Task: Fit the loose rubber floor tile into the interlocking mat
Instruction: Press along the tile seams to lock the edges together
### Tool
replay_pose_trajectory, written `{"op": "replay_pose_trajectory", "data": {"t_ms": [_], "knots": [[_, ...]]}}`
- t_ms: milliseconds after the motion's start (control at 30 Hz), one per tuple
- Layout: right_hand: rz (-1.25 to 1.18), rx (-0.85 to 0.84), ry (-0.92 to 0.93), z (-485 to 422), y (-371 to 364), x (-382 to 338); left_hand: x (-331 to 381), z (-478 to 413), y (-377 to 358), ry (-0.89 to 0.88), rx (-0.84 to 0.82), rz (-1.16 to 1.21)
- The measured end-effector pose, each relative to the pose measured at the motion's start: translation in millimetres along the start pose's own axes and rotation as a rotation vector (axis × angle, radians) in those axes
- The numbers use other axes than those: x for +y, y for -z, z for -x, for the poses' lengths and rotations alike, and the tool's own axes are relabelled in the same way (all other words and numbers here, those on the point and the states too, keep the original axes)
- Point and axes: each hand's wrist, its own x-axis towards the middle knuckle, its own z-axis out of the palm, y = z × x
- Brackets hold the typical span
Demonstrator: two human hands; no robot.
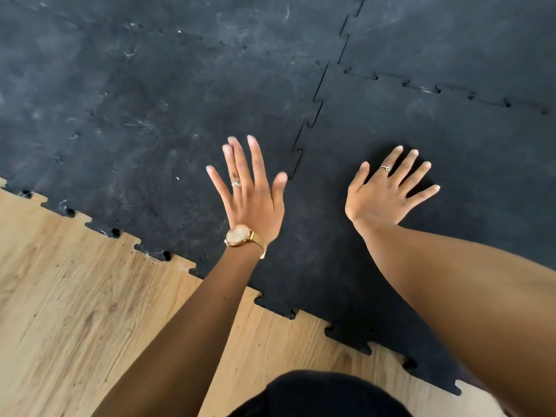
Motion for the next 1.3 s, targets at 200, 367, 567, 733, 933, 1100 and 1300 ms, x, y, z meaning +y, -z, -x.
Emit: {"op": "replay_pose_trajectory", "data": {"t_ms": [200,367,567,733,933,1100,1300], "knots": [[0.000,0.008,0.002,0,-2,1,23,-35,-10,0.070,-0.026,-0.079],[0.002,0.005,-0.007,1,0,-1,12,-32,-36,0.160,-0.218,-0.023],[0.003,0.013,-0.004,1,1,-1,13,-32,-38,0.153,-0.246,-0.054],[0.005,0.006,0.000,0,1,0,15,-35,-26,0.175,-0.287,0.079],[0.006,0.019,-0.009,0,-1,-1,18,-105,10,0.489,0.060,0.829],[0.012,-0.001,-0.013,0,1,-1,24,-72,-23,0.136,-0.034,0.059],[0.008,-0.026,-0.012,0,3,-2,16,-72,-46,0.142,-0.183,-0.086]]}}
